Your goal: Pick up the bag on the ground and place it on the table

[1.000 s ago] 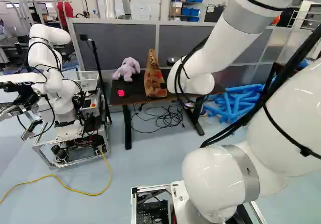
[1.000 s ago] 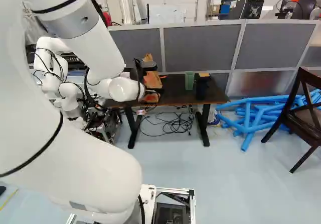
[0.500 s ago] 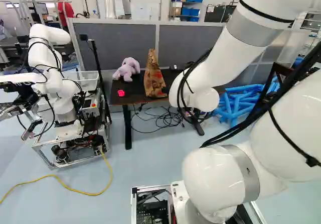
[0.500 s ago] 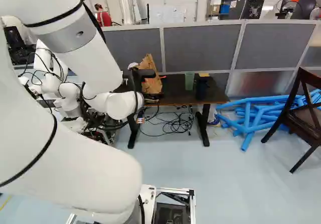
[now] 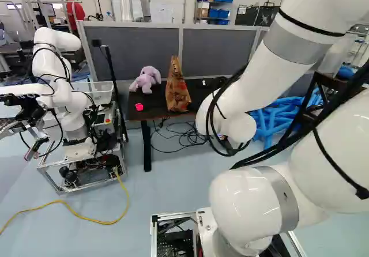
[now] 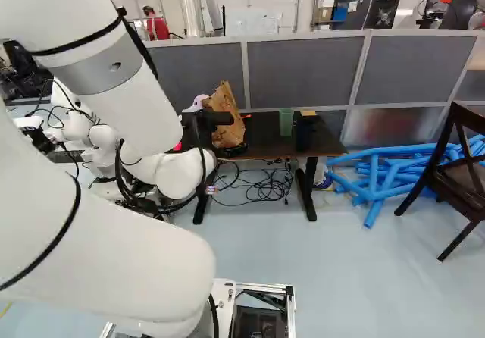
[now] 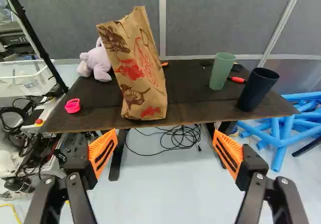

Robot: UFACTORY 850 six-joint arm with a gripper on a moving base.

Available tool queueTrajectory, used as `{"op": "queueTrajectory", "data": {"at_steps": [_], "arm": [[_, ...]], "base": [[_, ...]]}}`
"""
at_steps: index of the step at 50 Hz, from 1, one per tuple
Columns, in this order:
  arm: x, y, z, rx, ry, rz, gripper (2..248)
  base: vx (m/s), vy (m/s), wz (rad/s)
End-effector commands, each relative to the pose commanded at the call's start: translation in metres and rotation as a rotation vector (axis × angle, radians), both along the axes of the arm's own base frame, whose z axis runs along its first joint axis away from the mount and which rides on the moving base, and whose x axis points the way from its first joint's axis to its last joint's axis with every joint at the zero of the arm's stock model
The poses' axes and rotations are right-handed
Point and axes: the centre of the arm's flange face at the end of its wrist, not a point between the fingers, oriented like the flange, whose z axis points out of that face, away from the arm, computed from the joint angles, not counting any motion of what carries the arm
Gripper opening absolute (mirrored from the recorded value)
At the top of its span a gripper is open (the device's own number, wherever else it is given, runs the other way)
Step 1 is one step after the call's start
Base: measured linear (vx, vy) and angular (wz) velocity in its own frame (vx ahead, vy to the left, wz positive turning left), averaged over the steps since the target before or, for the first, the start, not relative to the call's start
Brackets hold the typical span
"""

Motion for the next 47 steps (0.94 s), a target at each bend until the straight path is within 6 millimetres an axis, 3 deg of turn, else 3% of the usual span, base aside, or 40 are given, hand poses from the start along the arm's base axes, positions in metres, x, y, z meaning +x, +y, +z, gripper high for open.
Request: {"op": "queueTrajectory", "data": {"at_steps": [47], "arm": [[-0.0095, 0.0, -0.0046, 0.002, -0.024, 0.001, 247]], "base": [[0.0, 0.0, 0.0]]}}
